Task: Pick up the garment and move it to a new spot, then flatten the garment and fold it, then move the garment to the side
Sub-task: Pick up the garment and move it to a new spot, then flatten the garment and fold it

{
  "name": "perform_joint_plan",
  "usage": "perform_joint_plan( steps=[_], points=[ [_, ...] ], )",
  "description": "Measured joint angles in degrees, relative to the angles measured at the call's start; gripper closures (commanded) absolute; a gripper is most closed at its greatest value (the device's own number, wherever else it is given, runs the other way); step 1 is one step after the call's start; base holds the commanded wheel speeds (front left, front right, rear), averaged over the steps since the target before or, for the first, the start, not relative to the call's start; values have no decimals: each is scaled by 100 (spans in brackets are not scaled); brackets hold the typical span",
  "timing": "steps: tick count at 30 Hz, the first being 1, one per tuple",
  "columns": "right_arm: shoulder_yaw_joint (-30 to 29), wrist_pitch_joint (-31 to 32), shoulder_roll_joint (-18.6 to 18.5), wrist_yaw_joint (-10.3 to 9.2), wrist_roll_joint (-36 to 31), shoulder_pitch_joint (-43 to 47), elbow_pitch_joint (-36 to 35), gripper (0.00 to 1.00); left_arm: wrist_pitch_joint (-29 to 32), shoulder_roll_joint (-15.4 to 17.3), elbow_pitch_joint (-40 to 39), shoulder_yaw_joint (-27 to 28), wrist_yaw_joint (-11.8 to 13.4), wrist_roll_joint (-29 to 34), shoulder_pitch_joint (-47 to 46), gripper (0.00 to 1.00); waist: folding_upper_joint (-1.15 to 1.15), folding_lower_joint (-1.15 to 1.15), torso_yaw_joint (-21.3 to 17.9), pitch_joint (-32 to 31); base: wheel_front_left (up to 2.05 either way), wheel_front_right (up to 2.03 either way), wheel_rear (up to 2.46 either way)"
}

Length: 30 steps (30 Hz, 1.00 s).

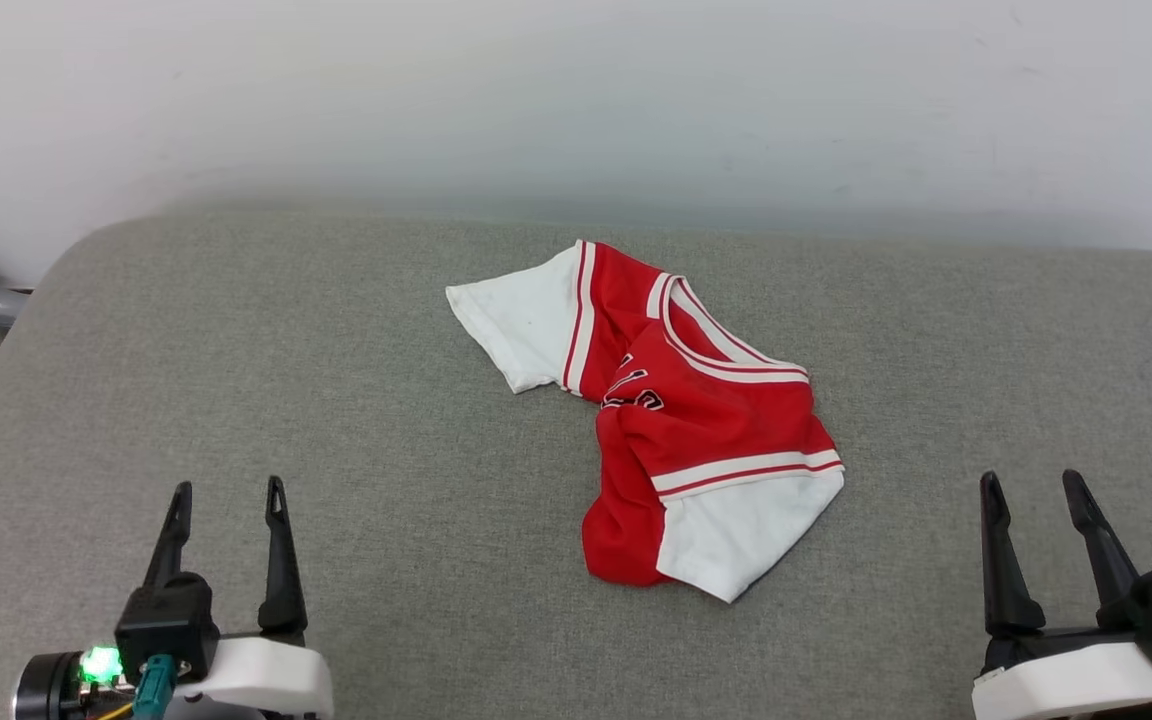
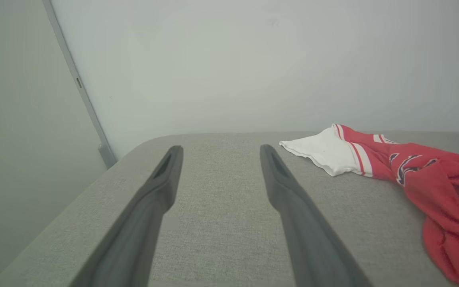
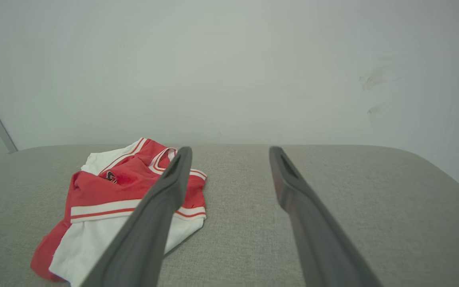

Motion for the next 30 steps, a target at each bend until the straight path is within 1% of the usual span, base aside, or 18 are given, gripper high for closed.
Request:
perform_joint_plan(
  steps=[5,11,15,23,30],
  points=[
    [-13,0,0,0,80,126,103,0,0,-356,108,334,-360,405,272,0,0,0,-14,-70,0,0,0],
    [-11,0,0,0,130,194,178,0,0,-642,192,658,-755,742,427,0,0,0,-41,-139,0,0,0],
    [-8,0,0,0,153,202,208,0,0,-797,242,803,-959,931,474,0,0,0,-52,-154,0,0,0],
    [11,0,0,0,154,218,201,0,0,-1040,315,1059,-1238,1156,487,0,0,0,-66,-144,0,0,0],
    [30,0,0,0,153,215,174,0,0,-1102,339,1247,-1440,1310,428,0,0,0,-102,-125,0,0,0]
  ],
)
